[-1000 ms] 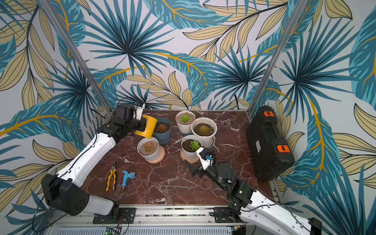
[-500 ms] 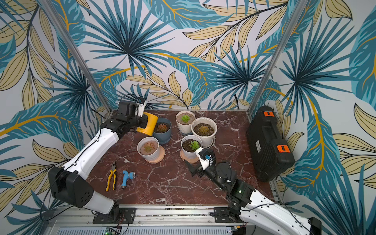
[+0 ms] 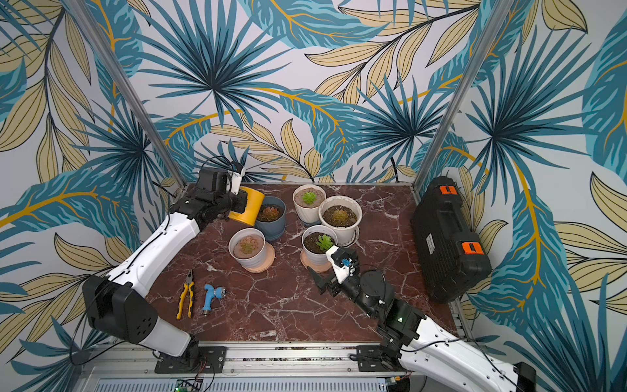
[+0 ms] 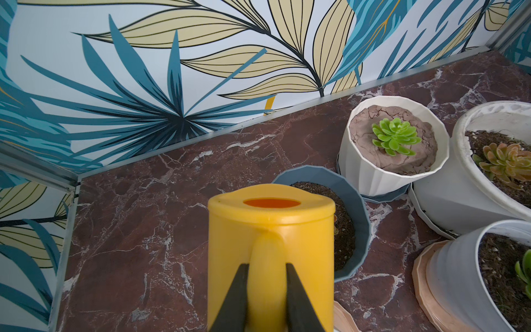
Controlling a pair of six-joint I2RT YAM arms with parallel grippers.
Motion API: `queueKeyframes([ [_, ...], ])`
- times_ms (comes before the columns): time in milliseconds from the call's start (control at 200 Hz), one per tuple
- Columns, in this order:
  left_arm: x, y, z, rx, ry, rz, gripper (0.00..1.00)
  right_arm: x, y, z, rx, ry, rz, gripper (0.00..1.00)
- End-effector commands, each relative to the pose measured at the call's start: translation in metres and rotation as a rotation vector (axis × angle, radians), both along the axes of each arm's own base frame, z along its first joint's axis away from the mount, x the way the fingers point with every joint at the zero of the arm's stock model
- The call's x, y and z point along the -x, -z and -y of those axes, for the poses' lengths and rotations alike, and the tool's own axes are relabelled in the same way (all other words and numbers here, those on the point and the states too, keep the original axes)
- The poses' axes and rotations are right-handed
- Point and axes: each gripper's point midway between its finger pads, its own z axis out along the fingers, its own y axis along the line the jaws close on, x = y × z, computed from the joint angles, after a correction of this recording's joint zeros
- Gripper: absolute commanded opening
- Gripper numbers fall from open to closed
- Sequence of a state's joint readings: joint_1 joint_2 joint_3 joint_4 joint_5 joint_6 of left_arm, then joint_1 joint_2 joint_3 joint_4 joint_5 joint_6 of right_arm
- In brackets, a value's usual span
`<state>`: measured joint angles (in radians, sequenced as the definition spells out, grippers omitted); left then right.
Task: Water the succulent around the soil edge
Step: Water the soil of the potted plant with water, then place the watering can at the center of the board.
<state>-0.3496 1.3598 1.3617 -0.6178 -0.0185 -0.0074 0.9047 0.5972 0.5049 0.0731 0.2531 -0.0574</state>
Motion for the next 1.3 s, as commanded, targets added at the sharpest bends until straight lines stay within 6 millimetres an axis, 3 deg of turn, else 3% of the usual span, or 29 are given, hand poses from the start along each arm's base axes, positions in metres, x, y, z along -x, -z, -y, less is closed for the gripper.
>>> queueKeyframes([
  [0,-0.004,-0.004,-0.002,0.005,-0.004,0.030,0.00,0.001,-0.006,-0.001,-0.006,-0.009,0.012,1.00],
  [411,-0.009,-0.022,-0.019,-0.001,-0.052,0.081,0.00,0.001,-0.006,-0.001,-0.007,-0.009,0.012,0.99],
  [1292,-0.043,-0.010,-0.023,-0.030,-0.080,0.067,0.00,0.001,-0.006,0.000,-0.004,-0.003,0.014,0.99],
])
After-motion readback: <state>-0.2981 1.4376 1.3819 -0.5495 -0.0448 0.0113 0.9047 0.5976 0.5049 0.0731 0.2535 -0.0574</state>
